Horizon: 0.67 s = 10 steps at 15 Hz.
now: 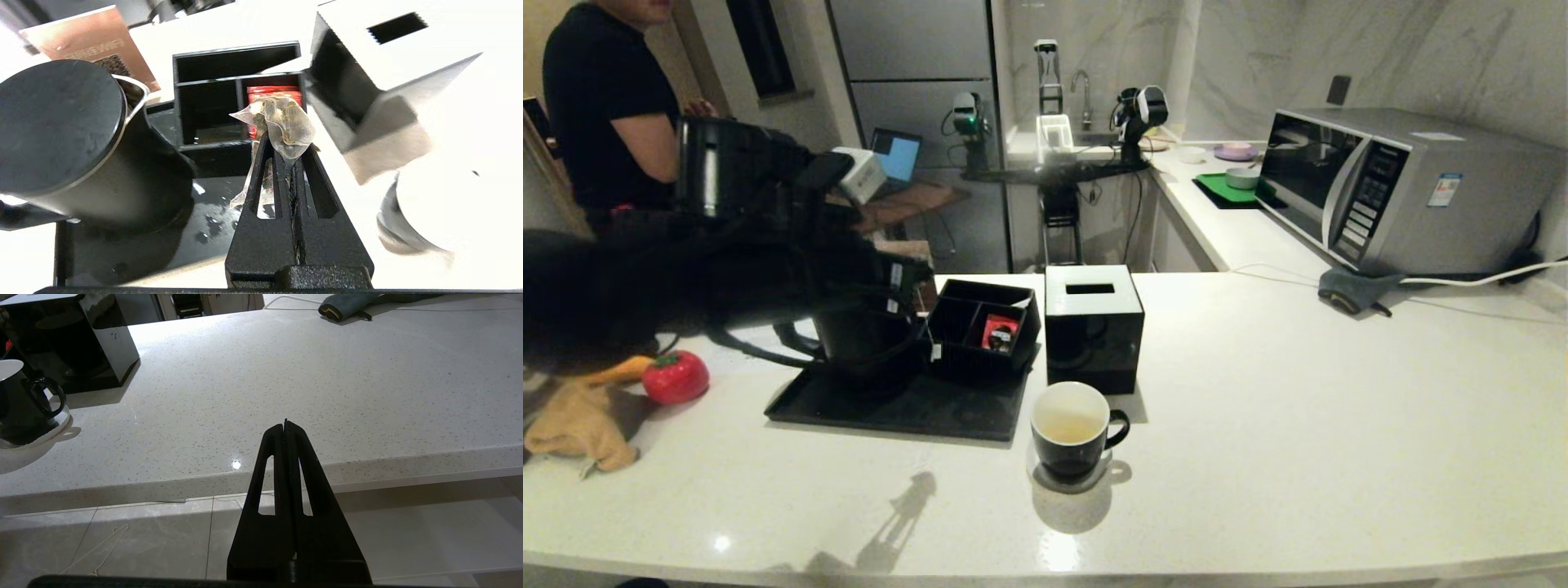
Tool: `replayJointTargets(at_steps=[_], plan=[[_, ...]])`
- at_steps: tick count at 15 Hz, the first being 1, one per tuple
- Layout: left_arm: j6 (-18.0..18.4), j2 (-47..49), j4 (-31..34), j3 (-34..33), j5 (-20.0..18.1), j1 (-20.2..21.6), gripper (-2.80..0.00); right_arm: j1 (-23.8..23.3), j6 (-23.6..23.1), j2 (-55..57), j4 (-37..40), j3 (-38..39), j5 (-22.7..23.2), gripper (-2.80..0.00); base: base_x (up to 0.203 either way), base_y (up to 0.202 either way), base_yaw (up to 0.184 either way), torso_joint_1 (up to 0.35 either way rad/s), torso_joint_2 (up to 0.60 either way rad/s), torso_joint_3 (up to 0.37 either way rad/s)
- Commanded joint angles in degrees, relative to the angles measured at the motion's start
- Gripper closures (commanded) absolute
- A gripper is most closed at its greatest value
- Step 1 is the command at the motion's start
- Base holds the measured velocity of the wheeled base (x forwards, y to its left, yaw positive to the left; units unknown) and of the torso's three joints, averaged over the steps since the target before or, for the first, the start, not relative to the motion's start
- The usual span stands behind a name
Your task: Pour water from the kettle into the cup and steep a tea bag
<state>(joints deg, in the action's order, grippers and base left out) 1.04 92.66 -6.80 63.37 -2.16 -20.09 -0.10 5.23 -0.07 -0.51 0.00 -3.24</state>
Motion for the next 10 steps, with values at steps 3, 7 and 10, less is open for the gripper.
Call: replayJointTargets(at_steps=[3, 7, 10], plan=[[0.26, -7.90, 0.09, -3.92, -0.76, 0.13, 0.00, 0.01, 0.04, 0.07, -0.02, 0.00, -0.01, 0.00, 0.000, 0.000, 0.000, 0.000, 0.00, 0.000], [0.68, -11.05, 0.45, -4.09, -0.74, 0.05, 0.00, 0.01, 0.04, 0.07, -0.02, 0.00, -0.01, 0.00, 0.000, 0.000, 0.000, 0.000, 0.00, 0.000], [0.81, -12.24, 0.83, -4.66, -0.74, 0.14, 0.00, 0.01, 0.04, 0.07, -0.02, 0.00, -0.01, 0.00, 0.000, 0.000, 0.000, 0.000, 0.00, 0.000]])
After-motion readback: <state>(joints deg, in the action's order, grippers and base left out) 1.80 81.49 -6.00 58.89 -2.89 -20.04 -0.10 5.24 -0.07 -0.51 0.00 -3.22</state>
